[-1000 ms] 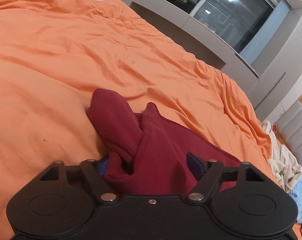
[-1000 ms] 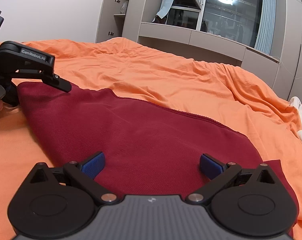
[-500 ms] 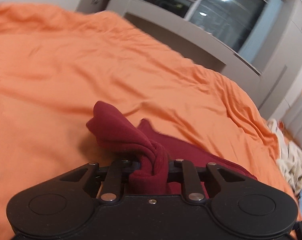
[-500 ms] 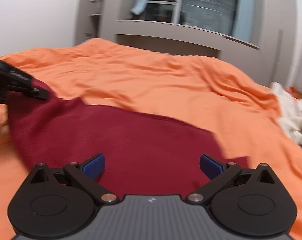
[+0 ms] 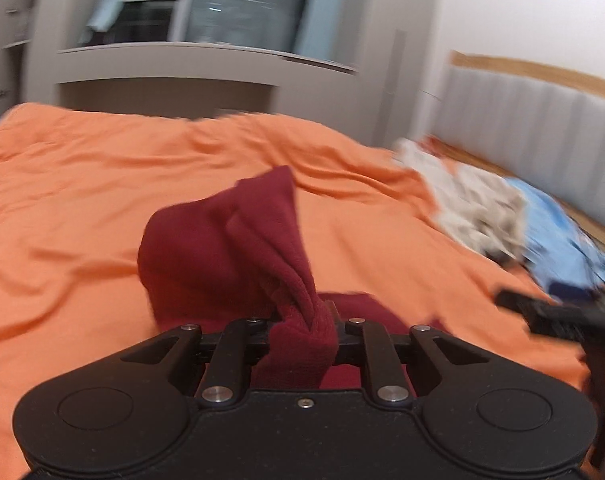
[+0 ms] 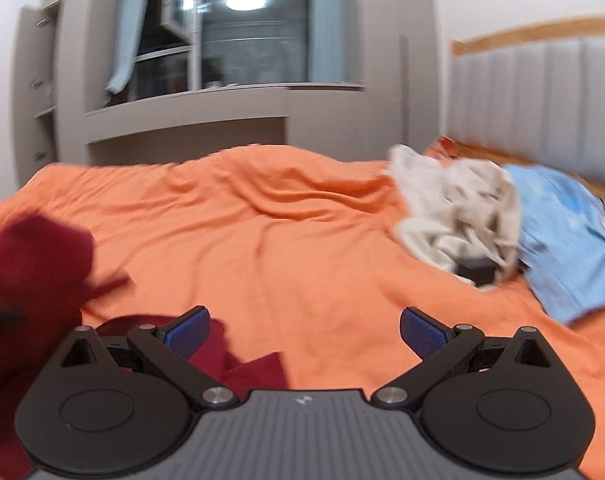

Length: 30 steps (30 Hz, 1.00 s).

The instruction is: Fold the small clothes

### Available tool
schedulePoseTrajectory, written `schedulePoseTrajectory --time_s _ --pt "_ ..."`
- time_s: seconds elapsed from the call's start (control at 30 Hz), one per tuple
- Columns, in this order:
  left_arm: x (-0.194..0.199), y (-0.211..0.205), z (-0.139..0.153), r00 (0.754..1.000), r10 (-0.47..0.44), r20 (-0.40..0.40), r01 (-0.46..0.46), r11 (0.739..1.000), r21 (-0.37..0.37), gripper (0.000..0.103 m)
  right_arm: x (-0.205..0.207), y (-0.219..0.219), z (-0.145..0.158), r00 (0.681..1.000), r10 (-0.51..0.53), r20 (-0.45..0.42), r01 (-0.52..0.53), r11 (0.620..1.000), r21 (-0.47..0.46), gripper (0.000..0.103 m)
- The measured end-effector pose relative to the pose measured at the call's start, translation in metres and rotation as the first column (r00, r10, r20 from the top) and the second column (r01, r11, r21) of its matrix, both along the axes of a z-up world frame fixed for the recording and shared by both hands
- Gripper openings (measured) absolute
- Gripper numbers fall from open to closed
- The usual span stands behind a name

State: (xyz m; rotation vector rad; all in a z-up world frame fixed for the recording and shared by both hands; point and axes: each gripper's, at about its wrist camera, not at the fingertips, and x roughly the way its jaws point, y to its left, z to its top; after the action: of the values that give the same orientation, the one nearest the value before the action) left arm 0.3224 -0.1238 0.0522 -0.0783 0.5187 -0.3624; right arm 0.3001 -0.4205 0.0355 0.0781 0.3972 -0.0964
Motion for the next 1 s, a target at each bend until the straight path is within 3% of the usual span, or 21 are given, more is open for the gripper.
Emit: schedulePoseTrajectory --time_s 0.17,0.3,0.37,0.53,0.63,0.73,0.9,0.97,1.0 --pt "-0.02 -0.064 -0.027 0.989 -0.144 -0.044 0.147 0.987 0.071 0.018 0.01 -0.031 -0.008 0.999 0.01 -0.048 -0.003 0.988 0.154 0.103" --pt "-0.028 -0.091 -0.053 0.98 -0.184 -0.073 0.193 0.97 0.148 0.022 0.018 -0.029 -0.016 0.995 0.066 -0.077 -0.049 0.977 0.207 0.103" --pt "-0.03 -0.092 -0.06 0.978 -0.191 -0.079 0.201 0.968 0.152 0.029 0.021 -0.028 -0.019 0.991 0.096 -0.091 -0.072 0.968 0.241 0.103" --pt "-0.039 -0.085 -0.06 0.974 -0.211 -0.087 0.221 0.966 0.135 0.063 0.028 -0.029 -0.028 0.981 0.153 -0.123 -0.104 0.936 0.338 0.103" --pt "-0.053 -0.08 -0.055 0.973 -0.223 -0.063 0.23 0.96 0.157 0.076 0.035 -0.03 -0.035 0.975 0.173 -0.137 -0.106 0.911 0.398 0.103" --pt "-0.063 -0.078 -0.051 0.974 -0.226 -0.034 0.228 0.956 0.185 0.08 0.044 -0.026 -0.042 0.963 0.213 -0.162 -0.124 0.892 0.435 0.093" --pt "-0.08 -0.066 -0.045 0.98 -0.197 0.02 0.189 0.959 0.212 0.078 0.058 -0.013 -0.054 0.94 0.269 -0.21 -0.148 0.876 0.46 0.072" --pt "-0.084 -0.062 -0.042 0.98 -0.196 0.042 0.183 0.959 0.217 0.069 0.061 -0.008 -0.059 0.932 0.288 -0.221 -0.155 0.867 0.474 0.046" --pt "-0.086 -0.061 -0.041 0.978 -0.202 0.048 0.187 0.959 0.213 0.058 0.062 -0.007 -0.061 0.929 0.297 -0.221 -0.16 0.861 0.483 0.039"
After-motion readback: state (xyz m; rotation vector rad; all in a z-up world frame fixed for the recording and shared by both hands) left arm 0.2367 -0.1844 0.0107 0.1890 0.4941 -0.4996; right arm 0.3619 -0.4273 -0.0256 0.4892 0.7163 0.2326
